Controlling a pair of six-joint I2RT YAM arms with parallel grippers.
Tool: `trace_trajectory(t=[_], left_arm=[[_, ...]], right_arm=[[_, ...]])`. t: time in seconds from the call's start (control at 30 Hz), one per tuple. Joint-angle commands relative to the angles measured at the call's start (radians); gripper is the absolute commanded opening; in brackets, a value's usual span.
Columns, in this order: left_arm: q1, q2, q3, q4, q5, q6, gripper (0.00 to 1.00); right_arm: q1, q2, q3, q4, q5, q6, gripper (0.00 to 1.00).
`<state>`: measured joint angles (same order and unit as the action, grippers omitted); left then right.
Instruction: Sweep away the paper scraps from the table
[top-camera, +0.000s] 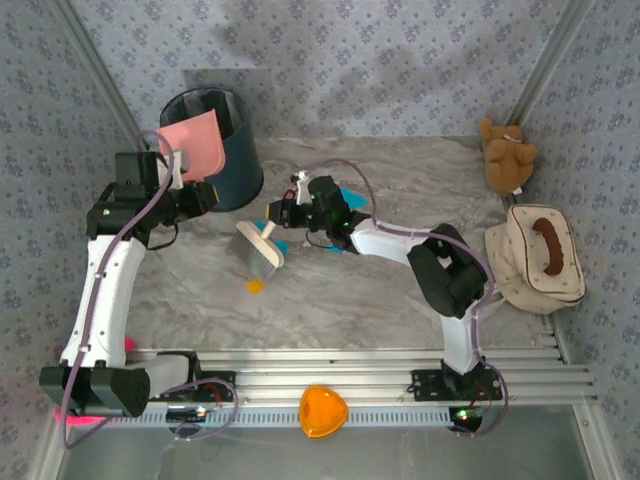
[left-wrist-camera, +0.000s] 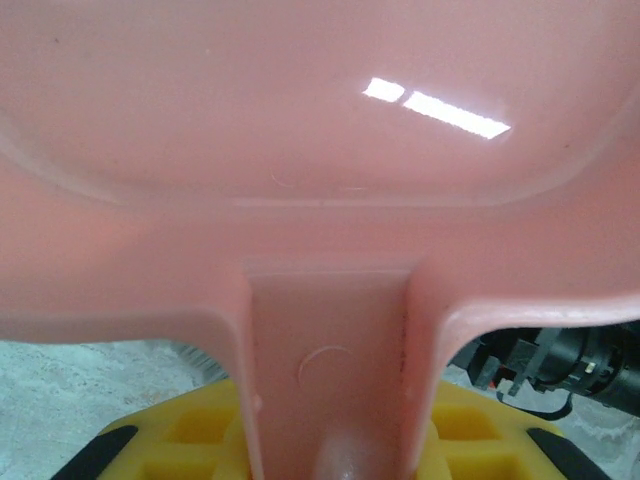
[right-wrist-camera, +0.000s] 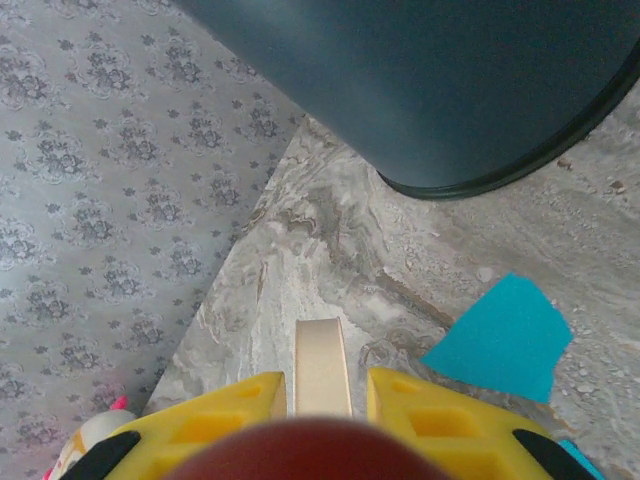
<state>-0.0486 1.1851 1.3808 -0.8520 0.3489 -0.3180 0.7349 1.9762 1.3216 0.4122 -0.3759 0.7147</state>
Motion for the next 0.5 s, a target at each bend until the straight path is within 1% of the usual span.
trace_trajectory(t=[0.0, 0.2, 0.47], left_arm=[[-0.005, -0.018, 0.006, -0.014, -0.014, 0.031, 0.00], [-0.004, -0.020, 0.000, -0.016, -0.019, 0.033, 0.00], [-0.004, -0.026, -0.006, -0.013, -0.016, 0.031, 0.00]], right_arm=[[0.009, 0.040, 0.050, 0.068, -0.013, 0.082, 0.00], [0.013, 0.094, 0.069, 0.071, 0.002, 0.112, 0.00], [-0.031, 0.085, 0.037, 0.006, 0.085, 0.085, 0.00]])
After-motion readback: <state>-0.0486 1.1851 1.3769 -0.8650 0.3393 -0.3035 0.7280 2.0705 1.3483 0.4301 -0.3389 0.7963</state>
